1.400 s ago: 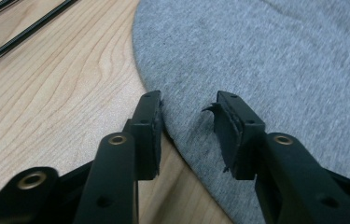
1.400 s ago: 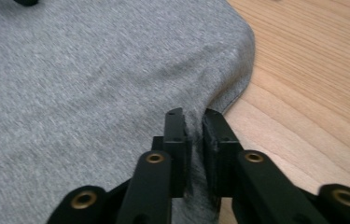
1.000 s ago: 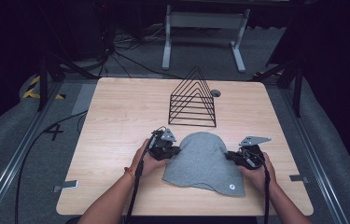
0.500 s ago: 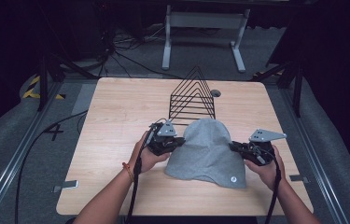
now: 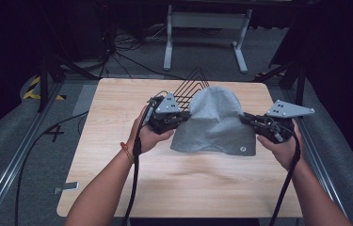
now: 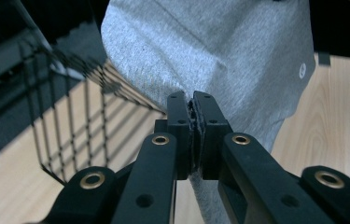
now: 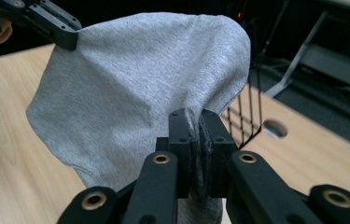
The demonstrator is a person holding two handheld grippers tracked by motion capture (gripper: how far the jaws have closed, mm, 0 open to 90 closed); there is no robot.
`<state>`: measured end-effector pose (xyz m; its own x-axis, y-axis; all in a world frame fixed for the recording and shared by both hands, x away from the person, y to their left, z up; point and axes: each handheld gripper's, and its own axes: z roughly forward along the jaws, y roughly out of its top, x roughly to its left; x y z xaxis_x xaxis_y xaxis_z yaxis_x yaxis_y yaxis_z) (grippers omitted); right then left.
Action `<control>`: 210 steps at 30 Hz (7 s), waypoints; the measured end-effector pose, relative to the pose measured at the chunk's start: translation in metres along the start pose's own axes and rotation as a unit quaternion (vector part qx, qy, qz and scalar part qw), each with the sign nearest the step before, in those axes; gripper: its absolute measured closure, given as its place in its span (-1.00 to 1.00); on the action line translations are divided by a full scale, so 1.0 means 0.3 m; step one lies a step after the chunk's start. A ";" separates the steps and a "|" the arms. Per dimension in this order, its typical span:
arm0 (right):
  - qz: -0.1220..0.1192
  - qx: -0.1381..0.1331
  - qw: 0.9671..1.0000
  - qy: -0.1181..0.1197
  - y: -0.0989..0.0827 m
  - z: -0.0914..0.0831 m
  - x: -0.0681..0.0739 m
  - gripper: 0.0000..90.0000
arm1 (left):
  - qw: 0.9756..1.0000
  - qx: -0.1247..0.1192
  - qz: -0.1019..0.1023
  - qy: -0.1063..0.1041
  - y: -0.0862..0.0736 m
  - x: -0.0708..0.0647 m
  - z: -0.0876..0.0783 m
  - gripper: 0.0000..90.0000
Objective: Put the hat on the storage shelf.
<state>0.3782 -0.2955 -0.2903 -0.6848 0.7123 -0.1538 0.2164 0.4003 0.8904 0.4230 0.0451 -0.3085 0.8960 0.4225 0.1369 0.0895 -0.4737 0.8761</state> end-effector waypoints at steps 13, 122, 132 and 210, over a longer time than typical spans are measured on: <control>-0.027 -0.054 0.998 -0.026 0.243 -0.024 -0.057 0.88 | 0.998 -0.040 0.011 0.050 0.178 0.122 -0.097 0.92; -0.018 -0.064 0.995 -0.072 0.425 0.259 -0.245 0.88 | 0.986 -0.028 -0.021 0.161 0.269 0.433 0.021 0.92; -0.016 -0.057 0.996 -0.069 0.417 0.305 -0.252 0.88 | 0.987 -0.026 -0.039 0.153 0.236 0.451 0.051 0.92; -0.008 -0.035 0.999 -0.004 0.095 0.295 -0.178 0.86 | 0.993 -0.043 -0.060 0.098 -0.086 0.316 0.060 0.92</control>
<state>0.4826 -0.2712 -0.2946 -0.6817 0.7112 -0.1716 0.1558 0.3702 0.9158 0.5134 0.0835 -0.3264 0.7790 0.6174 0.1095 0.1452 -0.3475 0.9264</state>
